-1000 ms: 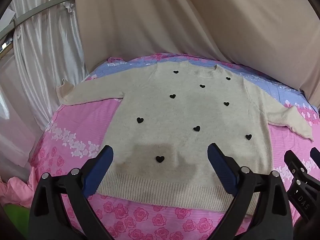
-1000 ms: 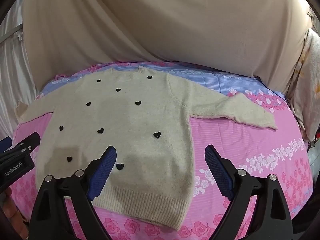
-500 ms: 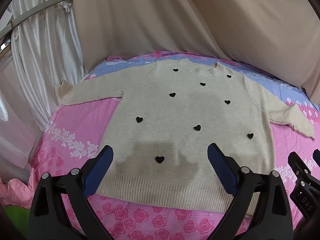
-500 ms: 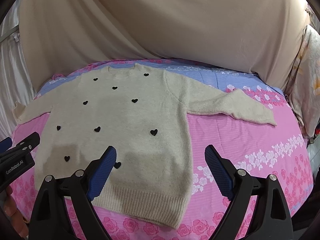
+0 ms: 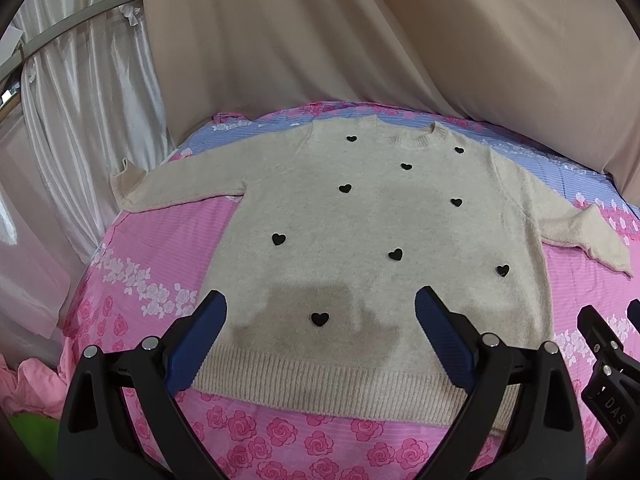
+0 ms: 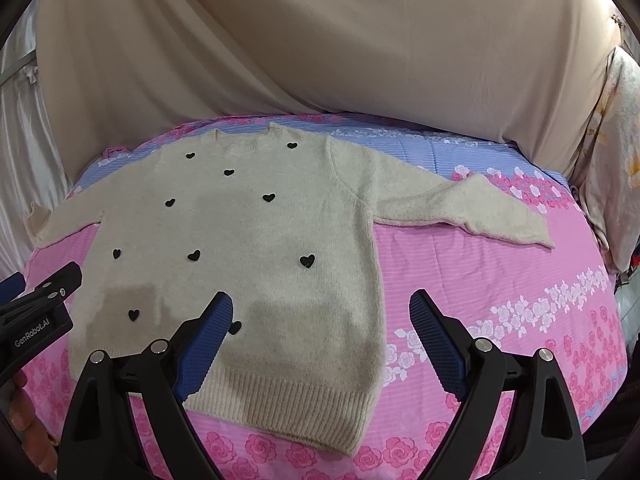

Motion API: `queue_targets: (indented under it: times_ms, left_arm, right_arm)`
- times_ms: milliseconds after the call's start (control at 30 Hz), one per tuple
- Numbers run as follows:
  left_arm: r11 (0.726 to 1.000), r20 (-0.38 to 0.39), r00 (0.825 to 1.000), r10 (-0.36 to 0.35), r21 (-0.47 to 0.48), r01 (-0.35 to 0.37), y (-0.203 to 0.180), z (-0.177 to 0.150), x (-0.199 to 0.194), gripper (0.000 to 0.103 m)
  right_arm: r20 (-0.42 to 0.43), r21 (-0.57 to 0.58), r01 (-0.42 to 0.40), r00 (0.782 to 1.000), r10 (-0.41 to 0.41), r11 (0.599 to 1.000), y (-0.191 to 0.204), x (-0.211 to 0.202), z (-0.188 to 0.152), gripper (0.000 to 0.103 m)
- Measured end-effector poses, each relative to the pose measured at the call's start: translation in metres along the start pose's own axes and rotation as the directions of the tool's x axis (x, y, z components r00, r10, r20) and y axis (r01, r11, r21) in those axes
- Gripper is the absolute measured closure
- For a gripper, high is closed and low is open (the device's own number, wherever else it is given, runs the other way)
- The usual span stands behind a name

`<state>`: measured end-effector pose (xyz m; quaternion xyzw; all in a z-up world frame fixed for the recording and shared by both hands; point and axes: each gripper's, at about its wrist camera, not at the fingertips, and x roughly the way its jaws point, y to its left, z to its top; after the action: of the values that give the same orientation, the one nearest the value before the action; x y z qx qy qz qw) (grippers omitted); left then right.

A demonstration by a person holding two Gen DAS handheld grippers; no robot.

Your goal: Fold small clothes

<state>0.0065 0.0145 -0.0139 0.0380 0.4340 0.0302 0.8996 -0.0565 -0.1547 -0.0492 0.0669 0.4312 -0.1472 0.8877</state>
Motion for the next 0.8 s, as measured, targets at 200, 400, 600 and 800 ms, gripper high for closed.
queue_targets:
  times_ms: [200,400,600,800]
  left_arm:
    - [1.000,-0.004,1.000,0.003,0.001,-0.003,-0.0001,0.0000,0.0021,0.010]
    - [1.000,-0.013,1.000,0.000,-0.002,0.000,-0.0004,0.0013,0.0050,0.010]
    - [1.000,-0.018,1.000,-0.001,0.004,0.001,-0.0015,0.0038,0.0061,0.010]
    - [1.000,-0.017,1.000,-0.001,0.004,0.001,-0.0032,0.0041,0.0062,0.010]
  right_arm:
    - [-0.001,-0.002,-0.003,1.000,0.003,1.000,0.0017,0.0023,0.0010,0.015]
    - [-0.002,0.002,-0.006,1.000,0.006,1.000,0.0005,0.0032,0.0012,0.015]
    - [-0.003,0.002,-0.007,1.000,0.007,1.000,-0.0003,0.0038,0.0012,0.015]
    - [-0.004,0.002,-0.006,1.000,0.006,1.000,-0.0006,0.0039,0.0014,0.015]
